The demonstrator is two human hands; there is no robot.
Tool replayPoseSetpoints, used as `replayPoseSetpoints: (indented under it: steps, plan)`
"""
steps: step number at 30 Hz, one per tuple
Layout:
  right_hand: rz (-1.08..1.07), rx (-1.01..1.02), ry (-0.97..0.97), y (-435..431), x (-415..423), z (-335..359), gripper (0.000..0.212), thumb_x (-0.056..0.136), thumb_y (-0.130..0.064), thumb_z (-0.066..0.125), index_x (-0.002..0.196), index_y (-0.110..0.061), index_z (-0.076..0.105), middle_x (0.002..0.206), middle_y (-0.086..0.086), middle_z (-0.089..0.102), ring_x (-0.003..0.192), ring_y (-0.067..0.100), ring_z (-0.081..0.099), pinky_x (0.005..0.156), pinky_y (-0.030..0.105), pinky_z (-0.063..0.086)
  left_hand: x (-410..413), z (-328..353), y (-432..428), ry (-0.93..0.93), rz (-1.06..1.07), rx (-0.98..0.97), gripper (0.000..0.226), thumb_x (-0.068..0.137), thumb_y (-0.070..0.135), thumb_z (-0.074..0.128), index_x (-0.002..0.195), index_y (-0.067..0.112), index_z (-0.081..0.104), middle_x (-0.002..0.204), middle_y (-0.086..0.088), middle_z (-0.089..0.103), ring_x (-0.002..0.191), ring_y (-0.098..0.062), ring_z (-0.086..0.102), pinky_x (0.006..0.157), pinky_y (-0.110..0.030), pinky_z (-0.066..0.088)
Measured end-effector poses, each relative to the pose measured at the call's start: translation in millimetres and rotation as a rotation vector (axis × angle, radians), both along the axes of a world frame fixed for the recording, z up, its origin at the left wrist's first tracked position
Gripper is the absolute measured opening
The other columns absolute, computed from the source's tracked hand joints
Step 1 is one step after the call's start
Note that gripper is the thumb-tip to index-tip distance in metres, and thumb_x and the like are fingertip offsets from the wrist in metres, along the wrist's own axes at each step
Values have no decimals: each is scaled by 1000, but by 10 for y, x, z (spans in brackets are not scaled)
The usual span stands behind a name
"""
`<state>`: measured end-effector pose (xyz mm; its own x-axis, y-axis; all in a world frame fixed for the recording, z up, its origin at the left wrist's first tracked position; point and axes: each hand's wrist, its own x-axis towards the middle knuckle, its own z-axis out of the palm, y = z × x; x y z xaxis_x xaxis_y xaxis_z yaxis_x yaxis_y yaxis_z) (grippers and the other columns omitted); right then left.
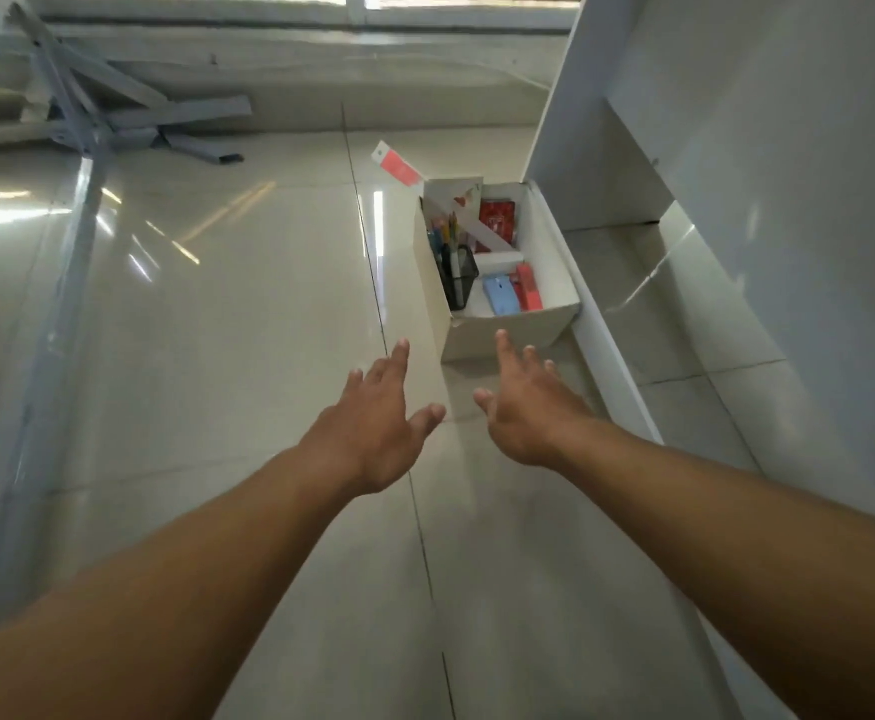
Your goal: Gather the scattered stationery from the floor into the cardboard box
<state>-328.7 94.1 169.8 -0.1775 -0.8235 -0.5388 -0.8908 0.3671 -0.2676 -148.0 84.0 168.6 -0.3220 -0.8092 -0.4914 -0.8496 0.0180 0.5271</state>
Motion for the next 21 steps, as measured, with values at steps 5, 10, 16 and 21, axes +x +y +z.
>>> replayPoseSetpoints:
  steps: [5,10,16,21]
  plan:
    - [-33,29,-9,570,163,198,77,102,-45,49,159,-32,0,166,9,21,149,33,30,114,63,33,294,250,693,-15,72,166,91,99,59,45,162,26,-11,172,1,4,157,-22,12,123,-51,25]
    - [-64,111,-42,637,265,473,73,102,-44,48,159,-32,3,166,7,22,148,29,32,115,57,36,681,659,620,-153,1,188,85,102,58,35,159,27,-20,172,-1,0,157,-25,9,122,-50,26]
    - [-61,70,-64,282,345,423,81,102,-44,51,159,-36,-6,170,3,12,155,27,18,120,55,30,742,561,224,-97,40,48,81,103,54,35,161,27,-16,172,1,0,157,-24,5,122,-49,26]
    - [7,-33,-68,67,542,140,88,102,-43,53,158,-37,-14,171,2,5,156,26,13,120,51,28,715,142,323,-71,135,74,82,103,54,38,161,29,-14,172,4,-3,158,-23,2,122,-49,22]
